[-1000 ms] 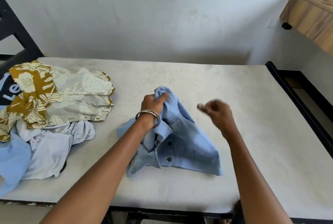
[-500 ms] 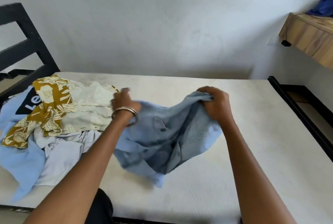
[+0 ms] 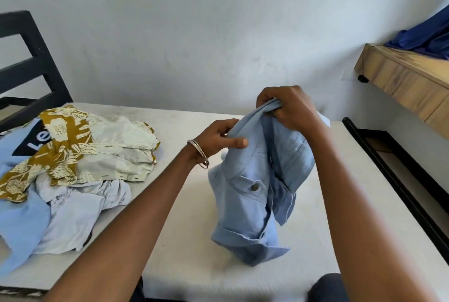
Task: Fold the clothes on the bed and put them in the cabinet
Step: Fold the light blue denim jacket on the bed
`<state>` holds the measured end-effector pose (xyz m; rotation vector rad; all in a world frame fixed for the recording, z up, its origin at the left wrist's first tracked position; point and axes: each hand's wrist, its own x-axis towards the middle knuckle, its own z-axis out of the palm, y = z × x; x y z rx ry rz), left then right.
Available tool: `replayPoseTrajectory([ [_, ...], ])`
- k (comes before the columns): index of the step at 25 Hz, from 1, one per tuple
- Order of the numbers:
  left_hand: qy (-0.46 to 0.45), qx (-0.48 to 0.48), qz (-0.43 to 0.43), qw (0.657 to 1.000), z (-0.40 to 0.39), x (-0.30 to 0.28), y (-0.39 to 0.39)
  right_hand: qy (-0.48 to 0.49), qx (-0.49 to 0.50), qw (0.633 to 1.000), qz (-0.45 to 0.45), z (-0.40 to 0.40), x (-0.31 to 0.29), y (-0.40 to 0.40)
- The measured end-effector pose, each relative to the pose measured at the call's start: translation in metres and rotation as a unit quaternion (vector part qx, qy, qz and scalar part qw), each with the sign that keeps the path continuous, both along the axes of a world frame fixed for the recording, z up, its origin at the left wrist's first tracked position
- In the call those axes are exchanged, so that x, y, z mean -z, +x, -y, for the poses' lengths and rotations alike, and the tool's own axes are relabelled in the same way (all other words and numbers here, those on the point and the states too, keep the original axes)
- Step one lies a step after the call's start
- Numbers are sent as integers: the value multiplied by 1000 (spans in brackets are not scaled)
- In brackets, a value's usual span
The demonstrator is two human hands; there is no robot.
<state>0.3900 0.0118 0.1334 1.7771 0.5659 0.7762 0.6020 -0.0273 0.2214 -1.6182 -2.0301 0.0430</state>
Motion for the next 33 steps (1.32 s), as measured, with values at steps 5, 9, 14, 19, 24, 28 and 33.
replayPoseTrajectory([
  [5, 86, 1, -319, 944, 0, -17, -13, 48, 128, 984, 116, -1, 0, 15],
  [9, 337, -350, -563, 669, -24, -41, -42, 94, 237, 947, 196, -4, 17, 36],
  [14, 463, -531, -449, 550, -27, -58, -71, 171, 282, 935, 129, -3, 51, 50],
  [19, 142, -145, -666, 718, 13, 41, -94, -357, 75, 927, 84, 34, 142, 37],
  [24, -77, 66, -770, 630, 43, 108, -110, -613, -57, 769, 172, 54, 202, 35],
  [28, -161, -137, -695, 688, 1, 127, -95, -422, 202, 835, 289, 33, 227, 37],
  [33, -345, -370, -336, 794, -48, 131, -41, -407, 384, 762, -326, -31, 228, 43],
])
